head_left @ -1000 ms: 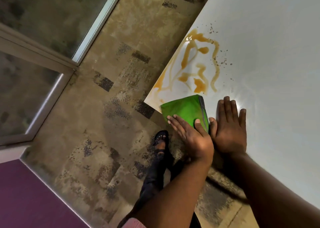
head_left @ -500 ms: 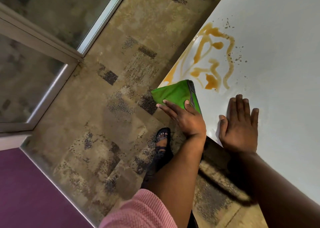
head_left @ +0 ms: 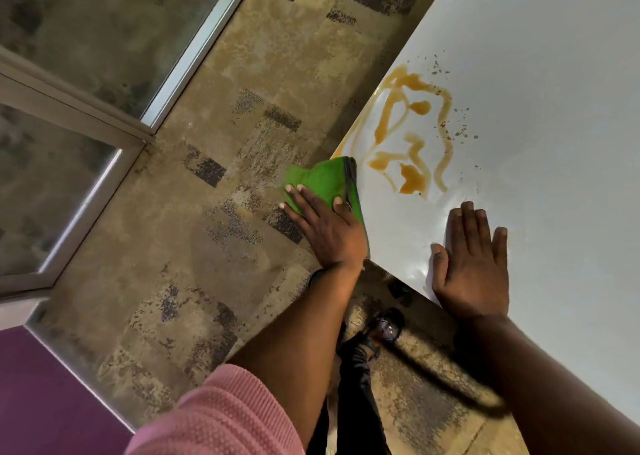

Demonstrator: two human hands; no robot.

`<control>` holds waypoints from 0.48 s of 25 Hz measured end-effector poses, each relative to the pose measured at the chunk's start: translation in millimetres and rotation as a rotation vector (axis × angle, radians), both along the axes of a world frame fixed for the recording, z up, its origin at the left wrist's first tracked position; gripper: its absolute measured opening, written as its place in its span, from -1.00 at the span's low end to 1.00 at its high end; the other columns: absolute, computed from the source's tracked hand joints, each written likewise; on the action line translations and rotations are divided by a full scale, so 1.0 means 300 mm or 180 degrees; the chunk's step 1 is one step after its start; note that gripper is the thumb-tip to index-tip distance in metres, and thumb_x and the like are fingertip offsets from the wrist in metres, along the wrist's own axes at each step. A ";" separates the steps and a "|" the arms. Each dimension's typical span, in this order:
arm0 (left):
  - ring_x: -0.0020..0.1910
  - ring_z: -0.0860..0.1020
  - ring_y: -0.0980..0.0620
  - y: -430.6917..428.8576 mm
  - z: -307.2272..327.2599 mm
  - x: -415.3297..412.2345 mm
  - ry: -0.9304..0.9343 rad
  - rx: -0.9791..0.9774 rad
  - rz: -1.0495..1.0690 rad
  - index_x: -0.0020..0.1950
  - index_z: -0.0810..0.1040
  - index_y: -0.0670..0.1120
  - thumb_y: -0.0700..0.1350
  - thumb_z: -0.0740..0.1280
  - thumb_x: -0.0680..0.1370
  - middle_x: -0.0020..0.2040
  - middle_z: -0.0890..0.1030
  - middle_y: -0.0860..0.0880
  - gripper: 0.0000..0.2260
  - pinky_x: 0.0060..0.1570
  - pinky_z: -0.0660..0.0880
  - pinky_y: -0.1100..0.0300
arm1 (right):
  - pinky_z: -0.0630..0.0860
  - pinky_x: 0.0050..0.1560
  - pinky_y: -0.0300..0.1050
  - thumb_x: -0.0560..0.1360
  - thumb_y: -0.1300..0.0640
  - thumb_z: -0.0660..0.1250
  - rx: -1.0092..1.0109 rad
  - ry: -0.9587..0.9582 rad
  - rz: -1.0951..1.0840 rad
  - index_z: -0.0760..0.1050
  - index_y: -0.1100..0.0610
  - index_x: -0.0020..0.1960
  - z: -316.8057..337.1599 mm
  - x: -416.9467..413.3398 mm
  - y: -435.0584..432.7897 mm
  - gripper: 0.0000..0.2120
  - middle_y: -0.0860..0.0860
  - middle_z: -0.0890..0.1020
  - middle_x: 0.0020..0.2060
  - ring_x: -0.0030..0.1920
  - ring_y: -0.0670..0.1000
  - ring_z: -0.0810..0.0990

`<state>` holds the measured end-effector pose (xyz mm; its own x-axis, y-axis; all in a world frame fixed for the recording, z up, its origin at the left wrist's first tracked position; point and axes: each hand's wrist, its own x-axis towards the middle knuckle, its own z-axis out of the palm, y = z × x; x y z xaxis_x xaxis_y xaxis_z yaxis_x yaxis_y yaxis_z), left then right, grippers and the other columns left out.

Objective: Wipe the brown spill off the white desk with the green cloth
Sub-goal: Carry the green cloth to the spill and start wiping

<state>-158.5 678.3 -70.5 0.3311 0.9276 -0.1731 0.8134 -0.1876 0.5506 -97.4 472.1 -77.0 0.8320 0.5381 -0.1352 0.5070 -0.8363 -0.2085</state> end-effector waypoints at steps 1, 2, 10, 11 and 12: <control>0.66 -0.13 -0.30 0.027 -0.007 -0.009 0.0300 0.0180 -0.0308 0.65 0.02 -0.29 0.04 0.08 0.71 0.68 -0.05 -0.25 -0.38 0.63 -0.13 -0.17 | -0.19 0.66 0.17 0.69 -0.13 -0.10 -0.0013 -0.0007 -0.0008 0.01 0.15 0.69 -0.003 0.000 -0.001 -0.35 0.10 0.04 0.70 0.70 0.07 -0.08; 0.66 -0.12 -0.28 0.046 -0.010 -0.015 0.0517 0.0320 -0.0576 0.65 0.01 -0.28 0.08 0.04 0.71 0.68 -0.04 -0.24 -0.37 0.63 -0.14 -0.18 | -0.20 0.66 0.17 0.69 -0.13 -0.10 -0.0018 -0.0009 -0.0021 0.00 0.14 0.69 -0.007 0.000 -0.001 -0.35 0.09 0.03 0.70 0.70 0.07 -0.08; 0.67 -0.02 -0.21 0.127 0.004 0.037 0.1109 0.0725 -0.1910 0.65 -0.01 -0.28 0.15 -0.09 0.70 0.68 0.01 -0.25 -0.34 0.63 -0.01 -0.17 | -0.18 0.67 0.19 0.70 -0.15 -0.14 0.0001 -0.0148 -0.0019 0.02 0.14 0.69 -0.036 0.003 -0.004 -0.36 0.09 0.05 0.69 0.70 0.11 -0.01; 0.67 -0.03 -0.21 0.128 0.006 0.037 0.1156 0.0756 -0.1994 0.66 -0.02 -0.27 0.15 -0.10 0.69 0.68 0.00 -0.25 -0.34 0.63 -0.02 -0.17 | -0.16 0.66 0.20 0.70 -0.14 -0.13 0.0007 -0.0139 -0.0003 0.03 0.14 0.69 -0.034 0.005 -0.003 -0.37 0.10 0.06 0.69 0.69 0.12 -0.01; 0.67 -0.04 -0.21 0.128 0.006 0.036 0.1202 0.0791 -0.2068 0.66 -0.03 -0.27 0.15 -0.10 0.69 0.68 -0.01 -0.25 -0.34 0.63 -0.02 -0.17 | -0.15 0.66 0.21 0.70 -0.13 -0.11 0.0014 -0.0129 0.0009 0.04 0.15 0.69 -0.031 0.003 -0.001 -0.37 0.10 0.07 0.69 0.69 0.12 0.00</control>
<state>-147.8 716.6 -68.6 0.7799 0.5948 -0.1949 0.6223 -0.7704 0.1388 -96.3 471.8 -86.3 0.8353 0.5409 -0.0989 0.5175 -0.8341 -0.1913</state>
